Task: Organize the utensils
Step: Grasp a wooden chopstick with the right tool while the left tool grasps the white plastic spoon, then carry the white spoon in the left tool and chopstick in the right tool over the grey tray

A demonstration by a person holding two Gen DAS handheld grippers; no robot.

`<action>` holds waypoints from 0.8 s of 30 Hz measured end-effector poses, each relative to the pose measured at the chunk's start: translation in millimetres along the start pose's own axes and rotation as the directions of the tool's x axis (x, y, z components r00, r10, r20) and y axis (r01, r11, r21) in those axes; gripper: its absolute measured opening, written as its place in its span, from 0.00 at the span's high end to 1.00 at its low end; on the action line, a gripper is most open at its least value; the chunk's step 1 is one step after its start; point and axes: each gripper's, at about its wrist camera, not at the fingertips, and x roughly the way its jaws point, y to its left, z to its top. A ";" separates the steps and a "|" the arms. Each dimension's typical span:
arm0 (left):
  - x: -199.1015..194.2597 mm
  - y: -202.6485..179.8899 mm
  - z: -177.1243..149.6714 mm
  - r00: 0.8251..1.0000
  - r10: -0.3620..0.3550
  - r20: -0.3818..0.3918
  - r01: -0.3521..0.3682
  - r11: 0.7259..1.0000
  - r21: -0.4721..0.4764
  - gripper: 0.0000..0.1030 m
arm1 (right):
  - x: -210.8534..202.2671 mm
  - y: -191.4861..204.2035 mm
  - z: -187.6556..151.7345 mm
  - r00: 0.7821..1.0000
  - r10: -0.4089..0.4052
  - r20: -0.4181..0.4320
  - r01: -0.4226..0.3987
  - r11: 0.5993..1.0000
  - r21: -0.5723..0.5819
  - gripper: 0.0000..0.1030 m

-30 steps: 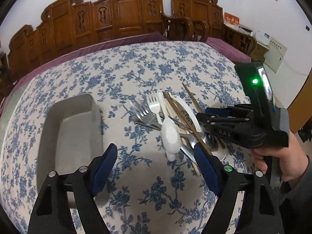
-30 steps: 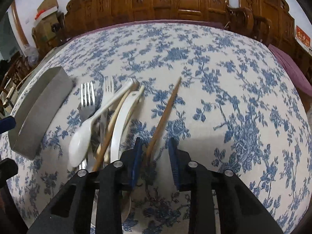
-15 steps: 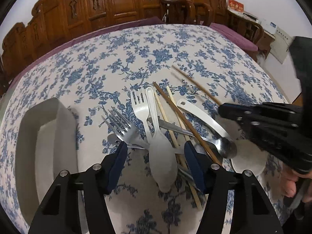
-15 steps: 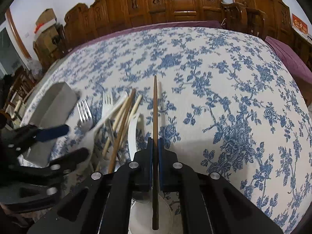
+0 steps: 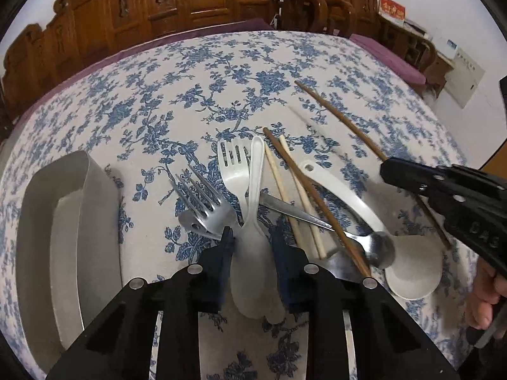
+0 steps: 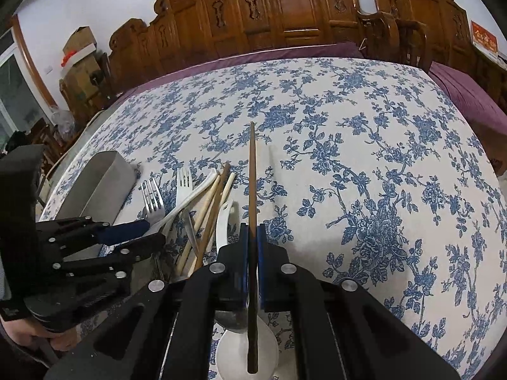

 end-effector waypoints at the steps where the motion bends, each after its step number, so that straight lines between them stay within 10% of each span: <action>1: -2.9 0.1 -0.4 1.000 0.008 0.005 -0.008 1.000 0.008 0.77 | 0.1 0.4 -0.2 1.000 -0.002 0.000 0.002 1.000 -0.001 0.94; 9: -24.7 1.8 -3.3 0.999 0.027 0.040 -0.028 0.999 0.041 0.81 | 1.4 8.4 -2.5 1.000 -0.010 -0.005 0.010 1.000 -0.025 0.94; 11: -28.0 2.4 -4.1 0.999 0.025 0.036 -0.027 0.999 0.045 0.99 | 1.2 10.8 -2.6 1.000 -0.008 -0.004 0.008 1.000 -0.030 0.94; 24: -15.6 15.6 -6.1 0.999 0.039 -0.008 -0.039 0.999 0.037 0.89 | 1.9 10.8 -4.1 1.000 -0.012 0.000 0.012 0.999 -0.030 0.94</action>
